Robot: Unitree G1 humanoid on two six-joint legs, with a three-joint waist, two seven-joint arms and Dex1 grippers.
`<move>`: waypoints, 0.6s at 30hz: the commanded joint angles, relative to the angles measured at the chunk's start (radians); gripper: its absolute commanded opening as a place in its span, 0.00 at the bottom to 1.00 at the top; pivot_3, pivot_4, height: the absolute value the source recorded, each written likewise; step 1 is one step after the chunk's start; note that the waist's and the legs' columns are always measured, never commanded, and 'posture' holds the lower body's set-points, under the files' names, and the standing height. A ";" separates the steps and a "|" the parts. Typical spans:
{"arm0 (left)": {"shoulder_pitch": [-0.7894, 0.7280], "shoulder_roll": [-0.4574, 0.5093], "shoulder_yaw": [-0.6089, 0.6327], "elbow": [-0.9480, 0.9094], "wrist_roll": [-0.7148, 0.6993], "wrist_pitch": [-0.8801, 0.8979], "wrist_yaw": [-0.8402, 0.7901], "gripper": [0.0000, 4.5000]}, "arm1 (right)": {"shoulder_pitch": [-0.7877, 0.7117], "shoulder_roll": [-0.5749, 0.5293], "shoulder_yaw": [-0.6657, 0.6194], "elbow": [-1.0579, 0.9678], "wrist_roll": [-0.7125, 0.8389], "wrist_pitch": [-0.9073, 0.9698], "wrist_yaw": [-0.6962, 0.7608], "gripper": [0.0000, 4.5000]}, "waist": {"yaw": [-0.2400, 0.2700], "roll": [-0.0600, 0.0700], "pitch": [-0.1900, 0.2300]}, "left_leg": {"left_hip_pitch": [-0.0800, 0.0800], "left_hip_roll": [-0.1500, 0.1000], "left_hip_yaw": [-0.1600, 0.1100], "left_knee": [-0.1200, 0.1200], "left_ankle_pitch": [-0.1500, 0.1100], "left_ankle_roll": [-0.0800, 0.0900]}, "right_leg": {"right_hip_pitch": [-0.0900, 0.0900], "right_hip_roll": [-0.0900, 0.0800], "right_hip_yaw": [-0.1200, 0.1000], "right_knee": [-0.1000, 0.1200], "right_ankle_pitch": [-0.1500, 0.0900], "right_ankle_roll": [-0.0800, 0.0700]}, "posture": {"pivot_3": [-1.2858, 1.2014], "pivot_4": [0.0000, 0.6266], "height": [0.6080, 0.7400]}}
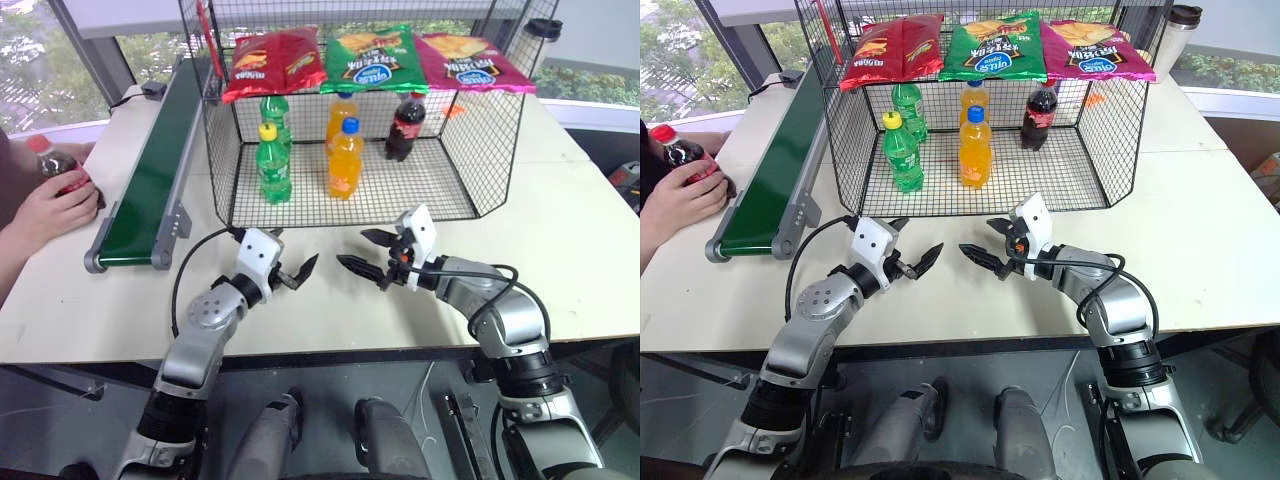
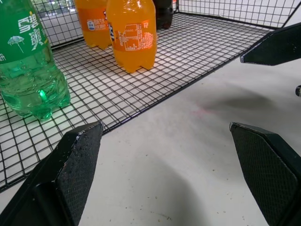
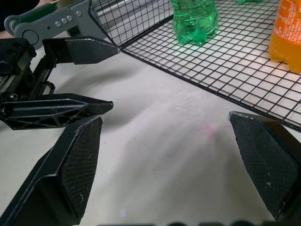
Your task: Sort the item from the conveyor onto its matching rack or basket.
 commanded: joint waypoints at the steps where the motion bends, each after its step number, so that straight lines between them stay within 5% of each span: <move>1: -0.008 0.004 0.005 -0.021 0.004 -0.012 -0.002 1.00 | -0.023 -0.001 0.003 -0.040 0.002 -0.013 0.005 0.98 | 0.000 0.000 0.000 | 0.000 0.000 0.000 0.000 0.000 0.000 | 0.000 0.000 0.000 0.000 0.000 0.000 | 0.52 0.24 0.98; 18: -0.014 0.003 0.001 -0.010 0.009 -0.020 -0.001 1.00 | -0.025 -0.002 0.003 -0.037 -0.005 -0.017 0.005 0.98 | 0.000 0.000 0.000 | 0.000 0.000 0.000 0.000 0.000 0.000 | 0.000 0.000 0.000 0.000 0.000 0.000 | 0.52 0.24 0.98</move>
